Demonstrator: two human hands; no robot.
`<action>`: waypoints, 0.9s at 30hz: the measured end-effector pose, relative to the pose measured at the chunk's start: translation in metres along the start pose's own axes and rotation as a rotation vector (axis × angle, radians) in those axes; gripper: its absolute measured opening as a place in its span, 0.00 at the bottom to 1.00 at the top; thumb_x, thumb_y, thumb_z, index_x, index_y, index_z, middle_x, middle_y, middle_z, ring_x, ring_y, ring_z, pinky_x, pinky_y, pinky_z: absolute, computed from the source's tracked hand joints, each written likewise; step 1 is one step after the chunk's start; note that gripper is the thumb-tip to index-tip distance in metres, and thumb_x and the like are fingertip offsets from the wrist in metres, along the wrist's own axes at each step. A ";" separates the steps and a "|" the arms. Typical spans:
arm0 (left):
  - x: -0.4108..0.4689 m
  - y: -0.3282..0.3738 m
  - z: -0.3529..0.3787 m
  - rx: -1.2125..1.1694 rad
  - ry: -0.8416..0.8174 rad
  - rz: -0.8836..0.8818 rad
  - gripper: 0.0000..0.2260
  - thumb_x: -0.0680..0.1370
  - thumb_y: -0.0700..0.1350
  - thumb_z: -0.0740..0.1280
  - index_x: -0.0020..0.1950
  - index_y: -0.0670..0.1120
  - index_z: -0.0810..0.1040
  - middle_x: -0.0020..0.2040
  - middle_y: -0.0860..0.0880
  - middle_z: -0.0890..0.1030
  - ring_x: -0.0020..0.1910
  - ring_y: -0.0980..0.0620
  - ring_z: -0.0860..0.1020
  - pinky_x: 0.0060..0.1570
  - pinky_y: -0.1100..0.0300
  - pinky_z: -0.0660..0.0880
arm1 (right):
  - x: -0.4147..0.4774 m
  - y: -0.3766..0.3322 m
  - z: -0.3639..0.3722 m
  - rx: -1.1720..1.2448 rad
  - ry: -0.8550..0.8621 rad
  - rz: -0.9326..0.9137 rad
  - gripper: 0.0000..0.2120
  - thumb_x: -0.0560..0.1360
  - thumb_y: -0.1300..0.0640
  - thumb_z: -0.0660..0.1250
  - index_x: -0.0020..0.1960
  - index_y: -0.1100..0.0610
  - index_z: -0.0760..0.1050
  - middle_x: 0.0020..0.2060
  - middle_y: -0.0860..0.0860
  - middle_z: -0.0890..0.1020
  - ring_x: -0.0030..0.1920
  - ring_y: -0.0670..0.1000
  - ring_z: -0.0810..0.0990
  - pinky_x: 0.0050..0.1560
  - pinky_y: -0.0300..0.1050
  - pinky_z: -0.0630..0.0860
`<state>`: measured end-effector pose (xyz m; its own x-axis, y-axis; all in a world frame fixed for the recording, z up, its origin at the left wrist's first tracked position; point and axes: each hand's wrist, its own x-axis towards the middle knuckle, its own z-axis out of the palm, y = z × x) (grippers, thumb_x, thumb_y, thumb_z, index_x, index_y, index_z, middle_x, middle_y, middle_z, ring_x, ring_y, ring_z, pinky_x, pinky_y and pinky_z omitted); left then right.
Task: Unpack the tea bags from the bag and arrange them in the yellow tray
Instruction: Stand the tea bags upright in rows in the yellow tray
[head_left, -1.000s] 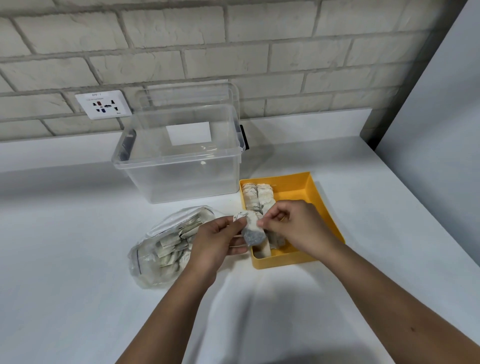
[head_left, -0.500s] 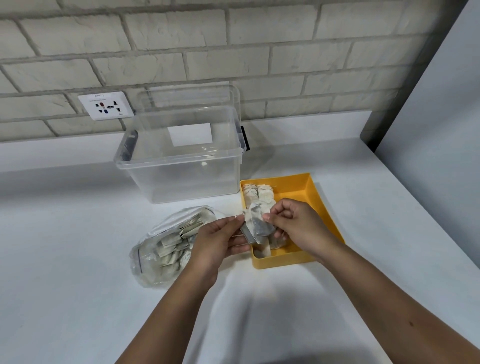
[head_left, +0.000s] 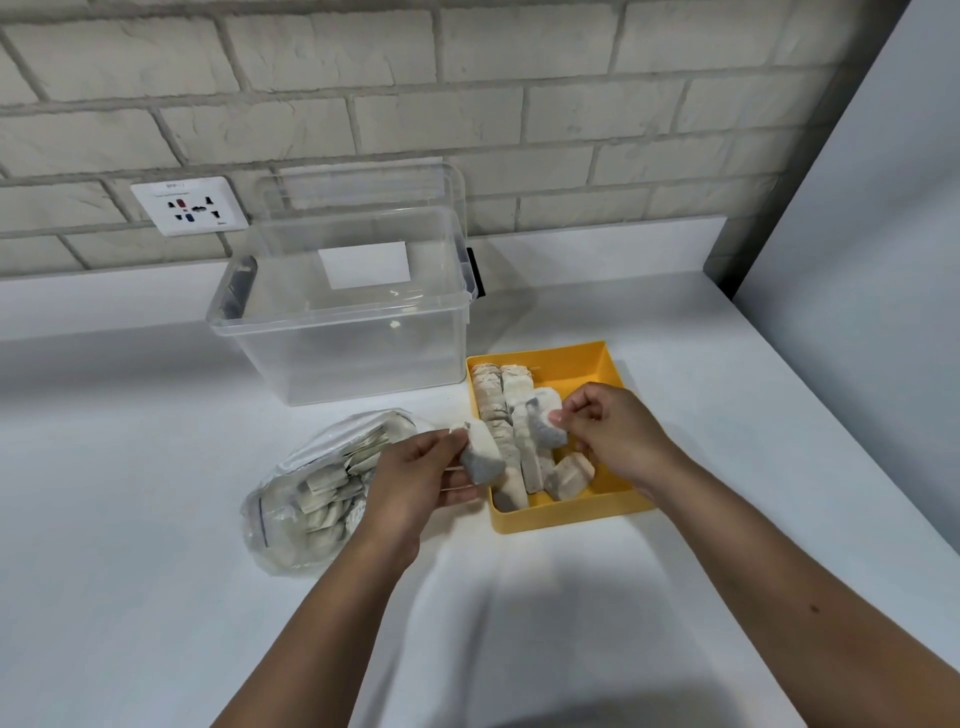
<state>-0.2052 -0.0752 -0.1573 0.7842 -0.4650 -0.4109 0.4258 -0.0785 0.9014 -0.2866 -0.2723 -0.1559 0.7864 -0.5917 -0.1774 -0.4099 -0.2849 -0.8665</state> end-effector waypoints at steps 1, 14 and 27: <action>0.000 0.001 -0.001 0.003 0.006 0.006 0.08 0.81 0.41 0.66 0.51 0.38 0.82 0.36 0.46 0.86 0.32 0.51 0.84 0.39 0.56 0.83 | 0.002 0.003 -0.004 -0.012 -0.002 0.012 0.06 0.73 0.55 0.73 0.42 0.54 0.76 0.36 0.52 0.81 0.35 0.50 0.78 0.38 0.44 0.75; -0.002 0.000 0.000 0.029 0.009 -0.002 0.07 0.81 0.41 0.67 0.51 0.39 0.82 0.38 0.46 0.86 0.33 0.51 0.85 0.40 0.56 0.84 | 0.004 0.018 0.015 -0.365 -0.226 0.130 0.06 0.71 0.57 0.75 0.41 0.58 0.79 0.35 0.51 0.85 0.39 0.51 0.84 0.49 0.51 0.81; -0.005 0.002 0.001 0.022 0.007 0.003 0.06 0.81 0.41 0.67 0.49 0.40 0.82 0.36 0.47 0.86 0.32 0.52 0.84 0.39 0.56 0.83 | 0.010 0.020 0.001 -0.775 -0.289 0.168 0.17 0.71 0.52 0.74 0.56 0.58 0.78 0.53 0.53 0.82 0.52 0.54 0.79 0.44 0.43 0.73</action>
<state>-0.2090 -0.0735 -0.1535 0.7885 -0.4590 -0.4093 0.4135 -0.0971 0.9053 -0.2866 -0.2834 -0.1749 0.7309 -0.4865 -0.4786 -0.6500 -0.7099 -0.2710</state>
